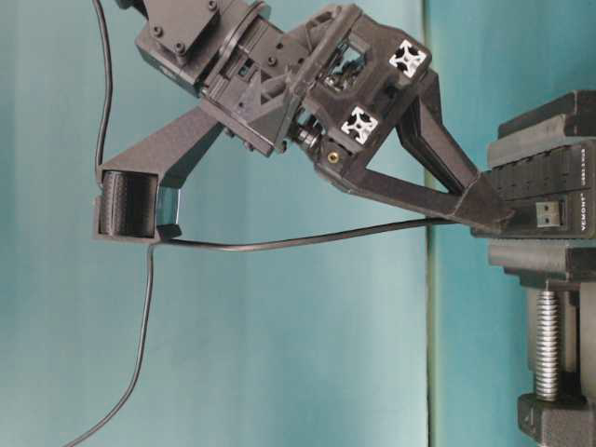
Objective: Insert the USB into the front port of the fixed hub.
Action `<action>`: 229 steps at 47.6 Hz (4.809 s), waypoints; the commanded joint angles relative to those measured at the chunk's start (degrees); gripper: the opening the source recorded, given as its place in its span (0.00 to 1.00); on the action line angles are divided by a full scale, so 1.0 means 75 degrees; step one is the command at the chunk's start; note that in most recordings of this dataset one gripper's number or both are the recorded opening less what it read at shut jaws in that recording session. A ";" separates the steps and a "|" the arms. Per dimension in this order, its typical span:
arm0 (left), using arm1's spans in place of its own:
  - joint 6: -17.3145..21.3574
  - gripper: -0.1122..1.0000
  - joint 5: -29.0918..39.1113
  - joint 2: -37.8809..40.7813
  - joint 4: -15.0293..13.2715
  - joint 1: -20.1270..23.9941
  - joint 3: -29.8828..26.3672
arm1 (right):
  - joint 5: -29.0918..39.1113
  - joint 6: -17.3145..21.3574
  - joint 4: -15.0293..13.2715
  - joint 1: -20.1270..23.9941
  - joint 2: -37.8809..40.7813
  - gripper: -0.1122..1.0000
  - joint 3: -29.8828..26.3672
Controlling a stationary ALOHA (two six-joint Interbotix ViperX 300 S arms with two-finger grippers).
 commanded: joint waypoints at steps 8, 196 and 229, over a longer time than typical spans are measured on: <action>-0.0023 0.10 -0.0223 0.0023 0.0023 0.0000 -0.0105 | -0.0117 0.0035 0.0012 0.0023 0.0059 0.15 -0.0141; -0.0164 0.10 -0.0270 -0.0363 0.0023 -0.0258 0.0094 | 0.1277 0.0059 -0.0047 -0.0281 -0.2074 0.86 0.0398; -0.0164 0.10 -0.0316 -0.0387 0.0023 -0.0270 0.0176 | -0.0867 0.0141 0.0059 -0.0281 -0.3844 0.86 0.2719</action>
